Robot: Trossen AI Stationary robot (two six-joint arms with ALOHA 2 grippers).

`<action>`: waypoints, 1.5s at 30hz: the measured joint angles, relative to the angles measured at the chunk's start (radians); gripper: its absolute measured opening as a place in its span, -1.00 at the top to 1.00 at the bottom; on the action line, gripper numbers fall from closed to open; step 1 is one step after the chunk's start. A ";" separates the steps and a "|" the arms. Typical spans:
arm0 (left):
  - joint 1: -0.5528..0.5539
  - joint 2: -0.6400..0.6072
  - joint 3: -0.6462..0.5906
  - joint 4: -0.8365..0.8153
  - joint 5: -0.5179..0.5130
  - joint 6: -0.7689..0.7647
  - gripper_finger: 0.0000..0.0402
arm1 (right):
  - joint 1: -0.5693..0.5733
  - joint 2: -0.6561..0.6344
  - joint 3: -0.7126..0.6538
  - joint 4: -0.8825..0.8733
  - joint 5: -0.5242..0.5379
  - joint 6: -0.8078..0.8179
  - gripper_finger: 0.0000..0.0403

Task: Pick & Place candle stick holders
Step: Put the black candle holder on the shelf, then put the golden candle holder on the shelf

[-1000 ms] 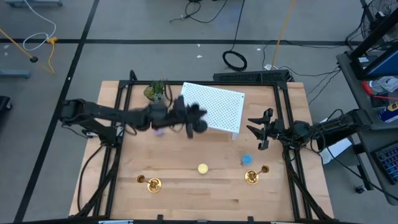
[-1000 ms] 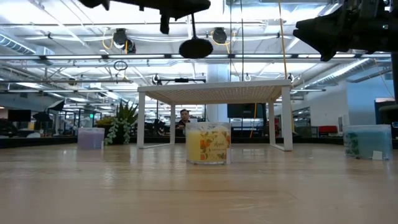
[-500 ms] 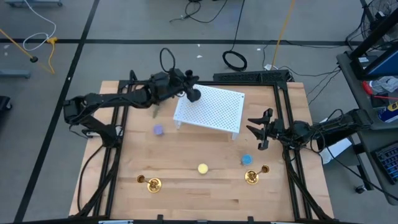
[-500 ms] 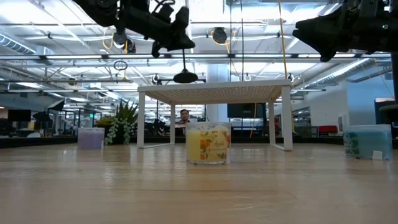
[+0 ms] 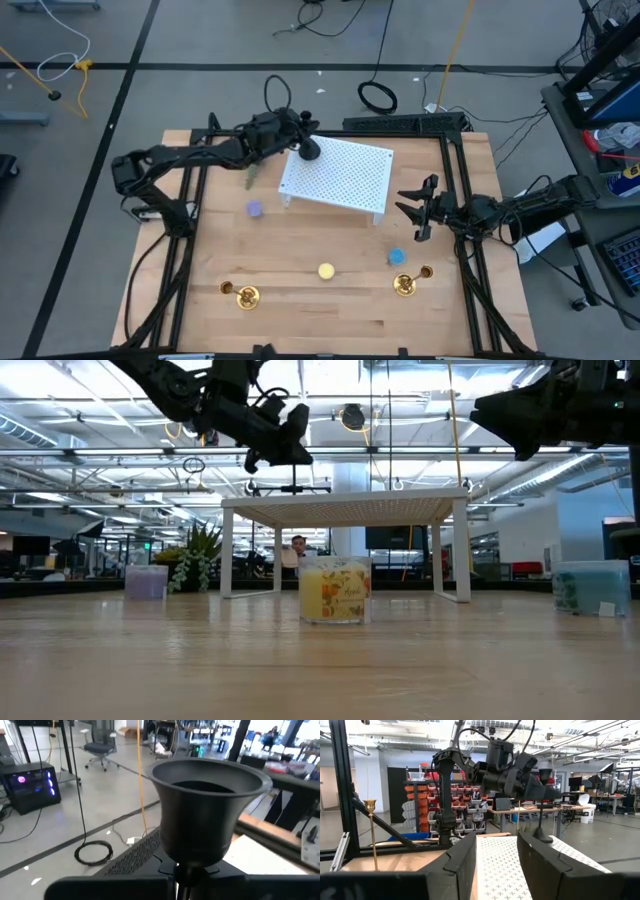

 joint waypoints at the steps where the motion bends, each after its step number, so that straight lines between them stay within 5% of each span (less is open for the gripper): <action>1: 0.001 0.006 0.000 0.003 0.003 0.002 0.93 | 0.000 0.000 0.000 -0.001 0.000 0.000 0.31; 17: 0.020 0.024 0.002 -0.002 0.014 0.068 0.15 | 0.000 0.001 0.000 -0.001 -0.002 0.014 0.31; 31: -0.013 -0.007 0.002 -0.088 -0.045 0.138 -0.02 | 0.000 0.001 0.000 -0.002 -0.002 0.015 0.31; 45: -0.131 -0.280 0.000 -0.527 0.039 0.187 -0.02 | 0.002 0.001 0.000 -0.016 -0.003 0.015 0.31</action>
